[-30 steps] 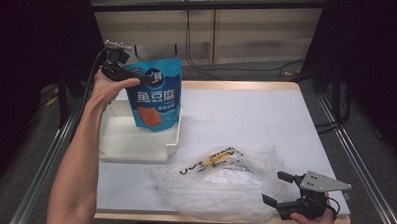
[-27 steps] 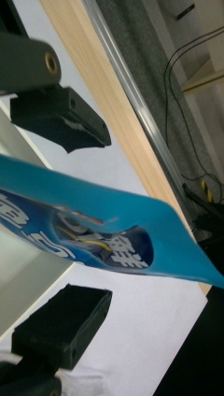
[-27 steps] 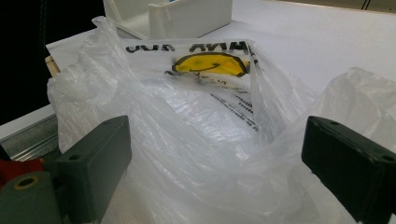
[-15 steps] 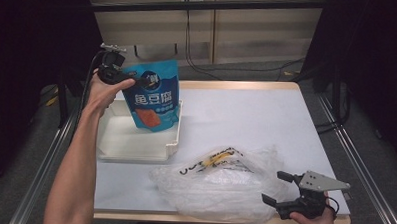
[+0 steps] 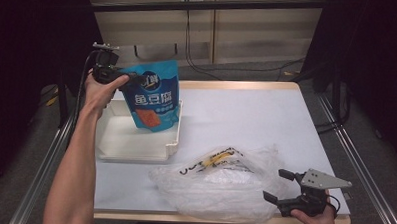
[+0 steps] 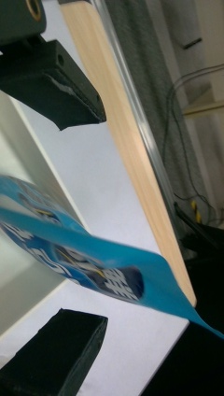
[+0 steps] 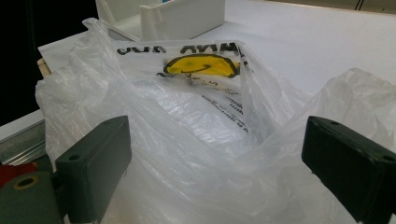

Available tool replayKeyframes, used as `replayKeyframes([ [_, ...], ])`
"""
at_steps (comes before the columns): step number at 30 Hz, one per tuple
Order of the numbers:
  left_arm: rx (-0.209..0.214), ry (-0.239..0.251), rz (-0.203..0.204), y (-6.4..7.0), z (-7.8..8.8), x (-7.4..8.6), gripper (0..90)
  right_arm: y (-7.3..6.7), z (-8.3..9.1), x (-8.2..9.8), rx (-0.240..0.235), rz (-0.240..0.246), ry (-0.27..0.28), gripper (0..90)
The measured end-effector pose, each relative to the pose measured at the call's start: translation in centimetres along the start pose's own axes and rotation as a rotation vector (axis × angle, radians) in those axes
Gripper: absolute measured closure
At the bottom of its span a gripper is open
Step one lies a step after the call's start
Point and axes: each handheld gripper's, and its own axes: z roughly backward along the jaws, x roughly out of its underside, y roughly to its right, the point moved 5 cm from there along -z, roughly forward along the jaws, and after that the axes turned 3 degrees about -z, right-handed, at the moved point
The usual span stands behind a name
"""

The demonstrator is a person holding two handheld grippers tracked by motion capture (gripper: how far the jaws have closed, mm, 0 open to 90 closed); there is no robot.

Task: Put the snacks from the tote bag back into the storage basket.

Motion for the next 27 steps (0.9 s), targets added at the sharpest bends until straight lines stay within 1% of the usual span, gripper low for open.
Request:
replayKeyframes([
  [2, -0.006, -0.008, -0.017, 0.1, 0.3, 0.2, 3.8, 0.1, 0.0, 0.0, 0.000, 0.001, -0.006, 8.3],
  [3, -0.012, 0.002, -0.017, 0.2, 0.5, 0.3, 3.7, 0.1, 0.0, 0.0, 0.002, 0.004, -0.004, 8.3],
  [4, -0.014, 0.008, -0.035, 0.3, 0.7, 0.5, 3.4, 0.0, 0.0, 0.0, 0.002, 0.002, -0.004, 8.3],
  [5, -0.014, 0.008, -0.035, 0.3, 0.7, 0.5, 3.4, 0.0, 0.0, 0.0, 0.002, 0.002, -0.004, 8.3],
  [6, 0.004, 0.013, -0.044, 0.4, 1.1, 0.9, 2.6, -0.2, 0.0, 0.0, 0.001, 0.009, -0.006, 8.3],
  [7, 0.004, 0.013, -0.044, 0.4, 1.1, 0.9, 2.4, -0.3, 0.1, 0.0, 0.005, 0.009, -0.004, 8.3],
  [8, -0.015, 0.015, -0.039, 0.7, 1.5, 1.4, 2.8, -0.5, 0.1, -0.1, 0.004, 0.011, -0.002, 8.3],
  [9, -0.015, 0.015, -0.039, 0.7, 1.5, 1.4, 3.2, -0.6, 0.2, -0.1, 0.011, 0.009, -0.001, 8.3],
  [10, -0.036, 0.005, -0.053, 1.0, 1.8, 1.9, 3.2, -0.6, 0.2, -0.1, 0.011, 0.011, -0.002, 8.3],
  [11, -0.048, -0.003, -0.061, 1.1, 2.0, 2.1, 2.8, -0.7, 0.2, -0.1, 0.020, 0.023, -0.004, 8.3],
  [12, -0.048, -0.003, -0.061, 1.1, 2.0, 2.1, 2.9, -0.7, 0.1, -0.1, 0.025, 0.026, -0.007, 8.3],
  [13, -0.054, 0.014, -0.075, 1.8, 2.4, 2.5, 3.0, -0.8, 0.0, -0.1, 0.022, 0.023, -0.009, 8.3],
  [14, -0.060, 0.015, -0.092, 2.1, 2.6, 2.5, 2.8, -0.8, 0.0, -0.1, 0.027, 0.026, -0.009, 8.3],
  [15, -0.071, 0.020, -0.097, 2.4, 2.7, 2.5, 2.8, -0.7, 0.0, -0.1, 0.028, 0.026, -0.007, 8.4],
  [16, -0.089, 0.037, -0.113, 2.9, 3.1, 2.4, 3.1, -0.8, 0.0, -0.2, 0.027, 0.017, -0.002, 8.3],
  [17, -0.072, 0.056, -0.142, 3.3, 3.4, 2.3, 3.0, -0.7, 0.1, -0.2, 0.030, 0.011, 0.006, 8.4],
  [18, -0.060, 0.079, -0.140, 3.8, 3.6, 2.1, 3.0, -0.6, 0.1, -0.3, 0.034, 0.011, 0.010, 8.4],
  [21, -0.081, 0.115, -0.138, 4.4, 4.3, 2.2, 2.2, -0.3, 0.3, -0.3, 0.039, 0.003, 0.018, 8.4],
  [23, -0.087, 0.115, -0.144, 4.6, 4.5, 2.3, 1.9, -0.2, 0.4, -0.3, 0.044, -0.007, 0.027, 8.4],
  [24, -0.086, 0.117, -0.151, 4.8, 4.8, 2.7, 1.9, -0.1, 0.5, -0.4, 0.048, -0.003, 0.030, 8.4],
  [25, -0.088, 0.117, -0.150, 4.9, 5.0, 2.8, 1.9, 0.0, 0.6, -0.4, 0.053, -0.002, 0.033, 8.4],
  [27, -0.088, 0.120, -0.164, 5.1, 5.4, 3.0, 2.0, 0.0, 0.7, -0.4, 0.054, -0.008, 0.036, 8.4],
])
